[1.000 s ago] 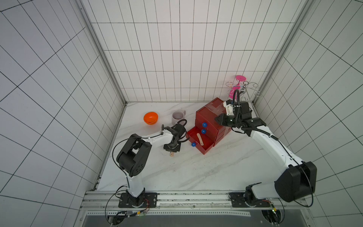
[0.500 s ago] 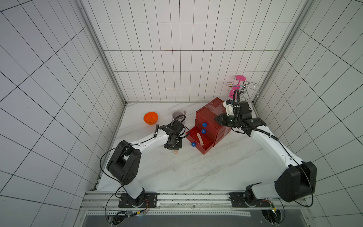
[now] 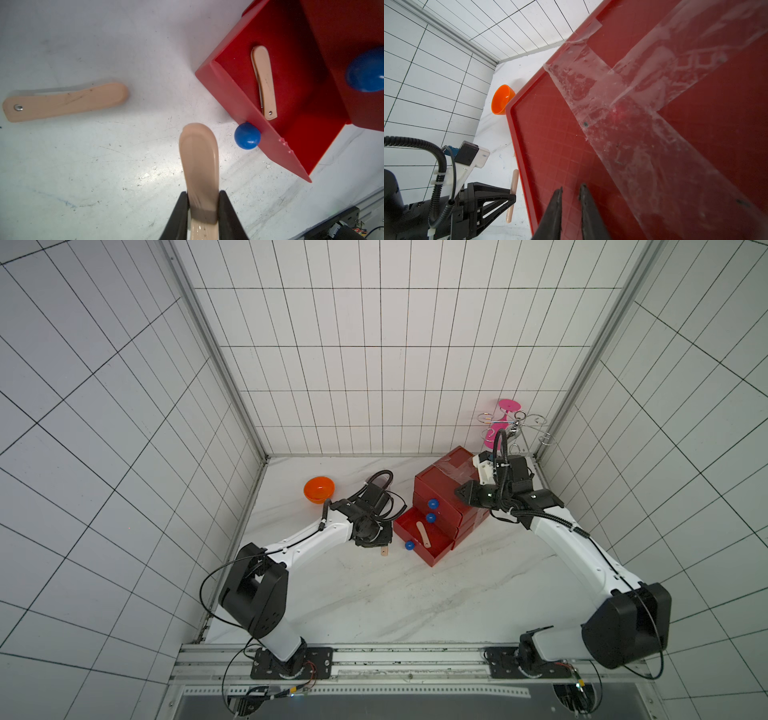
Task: Place the fruit knives into the drawer by color
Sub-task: Place the fruit knife in the drawer.
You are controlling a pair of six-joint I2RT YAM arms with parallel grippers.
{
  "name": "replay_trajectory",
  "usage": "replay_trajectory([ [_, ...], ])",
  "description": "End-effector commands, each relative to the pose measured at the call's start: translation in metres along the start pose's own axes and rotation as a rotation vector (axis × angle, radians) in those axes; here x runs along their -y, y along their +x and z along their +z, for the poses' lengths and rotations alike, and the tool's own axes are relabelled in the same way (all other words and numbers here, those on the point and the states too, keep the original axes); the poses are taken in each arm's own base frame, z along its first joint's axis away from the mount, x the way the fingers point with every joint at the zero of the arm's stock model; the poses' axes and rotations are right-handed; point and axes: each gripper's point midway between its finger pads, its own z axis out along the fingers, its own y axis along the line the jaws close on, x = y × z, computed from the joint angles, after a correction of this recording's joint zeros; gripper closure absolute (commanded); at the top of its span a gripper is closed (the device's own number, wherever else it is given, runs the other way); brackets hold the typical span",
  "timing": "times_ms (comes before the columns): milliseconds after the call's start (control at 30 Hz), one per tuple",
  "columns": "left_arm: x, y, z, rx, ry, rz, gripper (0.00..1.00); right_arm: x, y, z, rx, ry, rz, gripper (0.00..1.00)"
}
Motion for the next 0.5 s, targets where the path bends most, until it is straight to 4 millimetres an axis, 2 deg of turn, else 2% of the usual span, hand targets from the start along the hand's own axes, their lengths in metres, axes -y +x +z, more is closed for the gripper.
replay_trajectory([
  [0, 0.028, -0.017, -0.014, 0.056, 0.102, -0.006, 0.77, 0.063, 0.155, 0.006, -0.556, 0.238, 0.209, 0.8],
  [300, 0.06, -0.034, -0.019, 0.086, 0.224, -0.039, 0.77, 0.062, 0.154, 0.003, -0.555, 0.238, 0.206, 0.8],
  [467, 0.07, -0.039, -0.012, 0.08, 0.252, -0.053, 0.76, 0.062, 0.154, 0.003, -0.555, 0.237, 0.205, 0.8],
])
